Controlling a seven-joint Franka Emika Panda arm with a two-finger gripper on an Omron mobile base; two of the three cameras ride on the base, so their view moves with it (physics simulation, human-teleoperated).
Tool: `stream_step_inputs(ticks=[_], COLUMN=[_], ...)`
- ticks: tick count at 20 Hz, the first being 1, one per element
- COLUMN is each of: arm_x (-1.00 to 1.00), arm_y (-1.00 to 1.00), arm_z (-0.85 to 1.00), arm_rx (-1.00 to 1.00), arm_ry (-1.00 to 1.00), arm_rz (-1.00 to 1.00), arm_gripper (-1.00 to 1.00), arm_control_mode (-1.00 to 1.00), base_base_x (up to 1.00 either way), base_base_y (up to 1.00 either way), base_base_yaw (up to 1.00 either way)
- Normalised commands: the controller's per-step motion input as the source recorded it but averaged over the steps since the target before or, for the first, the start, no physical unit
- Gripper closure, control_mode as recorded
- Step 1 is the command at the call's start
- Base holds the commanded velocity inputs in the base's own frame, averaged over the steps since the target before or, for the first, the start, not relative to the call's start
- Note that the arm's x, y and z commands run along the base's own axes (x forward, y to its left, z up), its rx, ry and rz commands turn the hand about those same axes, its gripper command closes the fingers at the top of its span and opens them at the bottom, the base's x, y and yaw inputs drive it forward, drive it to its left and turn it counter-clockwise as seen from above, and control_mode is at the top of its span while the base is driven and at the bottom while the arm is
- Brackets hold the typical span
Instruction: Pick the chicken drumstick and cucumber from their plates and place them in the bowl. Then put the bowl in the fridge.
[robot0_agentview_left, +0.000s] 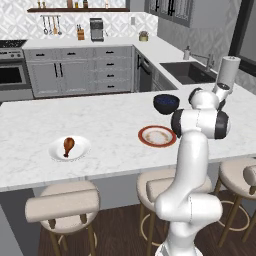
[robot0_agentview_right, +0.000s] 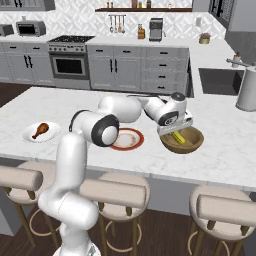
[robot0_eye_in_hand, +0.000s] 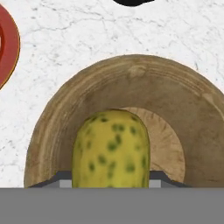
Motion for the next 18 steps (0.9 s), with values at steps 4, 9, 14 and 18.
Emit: stream_step_inputs(ticks=[4,9,14,18], arm_x=[0.16,-0.01,-0.26,-0.81], arm_y=[0.0,0.02,0.06,0.09], arm_z=[-0.14,0.0,0.1,0.55], arm_rx=[0.0,0.0,0.0,0.0], arm_ry=[-0.02,-0.02,-0.1,-0.05], arm_rz=[0.02,0.0,-0.01,-0.09], arm_gripper=[-1.0,-1.0,-1.0,-1.0], arm_control_mode=[-1.0,-1.0,-1.0,-1.0], base_base_x=[0.0,0.0,0.0,0.0], base_base_y=[0.0,0.0,0.0,0.0], base_base_yaw=[0.0,0.0,0.0,0.0])
